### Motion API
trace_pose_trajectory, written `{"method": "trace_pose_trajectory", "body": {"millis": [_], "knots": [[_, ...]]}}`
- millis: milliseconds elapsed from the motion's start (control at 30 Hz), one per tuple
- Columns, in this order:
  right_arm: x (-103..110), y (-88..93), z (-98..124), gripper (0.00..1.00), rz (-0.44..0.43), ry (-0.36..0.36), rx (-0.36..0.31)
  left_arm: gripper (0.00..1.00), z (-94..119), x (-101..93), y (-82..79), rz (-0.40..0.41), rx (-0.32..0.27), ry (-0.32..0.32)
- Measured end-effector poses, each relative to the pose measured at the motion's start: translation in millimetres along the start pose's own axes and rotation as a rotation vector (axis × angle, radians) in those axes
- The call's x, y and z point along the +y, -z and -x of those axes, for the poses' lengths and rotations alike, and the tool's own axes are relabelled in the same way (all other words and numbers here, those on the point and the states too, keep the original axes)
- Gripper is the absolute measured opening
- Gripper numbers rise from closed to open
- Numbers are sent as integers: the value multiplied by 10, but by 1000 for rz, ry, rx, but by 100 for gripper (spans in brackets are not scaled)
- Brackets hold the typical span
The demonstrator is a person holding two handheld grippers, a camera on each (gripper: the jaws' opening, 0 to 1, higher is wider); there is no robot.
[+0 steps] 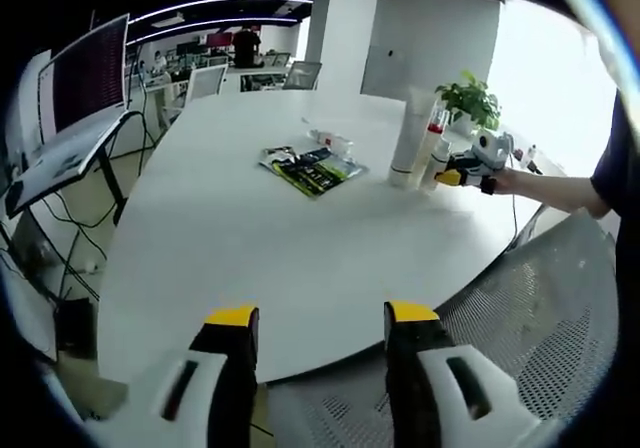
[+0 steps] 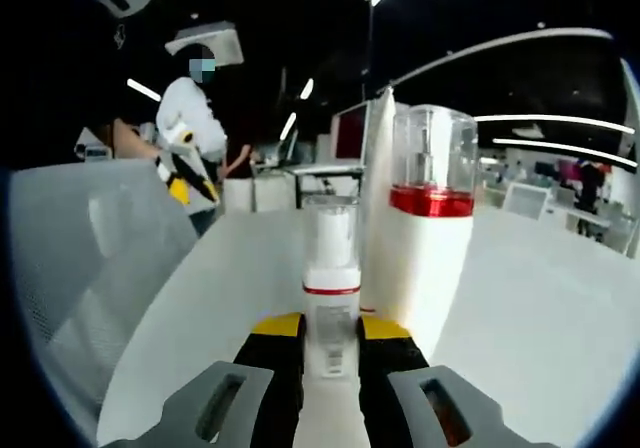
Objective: Arrange the skincare products in the storage area until every visible bottle or jar stands upright without overlapping.
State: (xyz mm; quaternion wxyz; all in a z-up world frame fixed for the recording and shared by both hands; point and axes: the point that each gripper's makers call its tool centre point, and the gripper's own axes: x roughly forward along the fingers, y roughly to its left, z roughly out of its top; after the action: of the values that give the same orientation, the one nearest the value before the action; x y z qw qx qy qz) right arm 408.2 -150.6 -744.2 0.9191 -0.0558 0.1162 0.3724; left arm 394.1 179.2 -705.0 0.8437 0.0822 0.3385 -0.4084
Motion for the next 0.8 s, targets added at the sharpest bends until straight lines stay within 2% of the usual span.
{"method": "trace_pose_trajectory", "body": {"millis": [500, 800], "knots": [[25, -17, 21, 16, -43, 5, 10, 45, 0, 54, 37, -2, 3, -5], [18, 3, 162, 17, -74, 45, 34, 45, -1, 50, 28, -8, -4, 1]]}}
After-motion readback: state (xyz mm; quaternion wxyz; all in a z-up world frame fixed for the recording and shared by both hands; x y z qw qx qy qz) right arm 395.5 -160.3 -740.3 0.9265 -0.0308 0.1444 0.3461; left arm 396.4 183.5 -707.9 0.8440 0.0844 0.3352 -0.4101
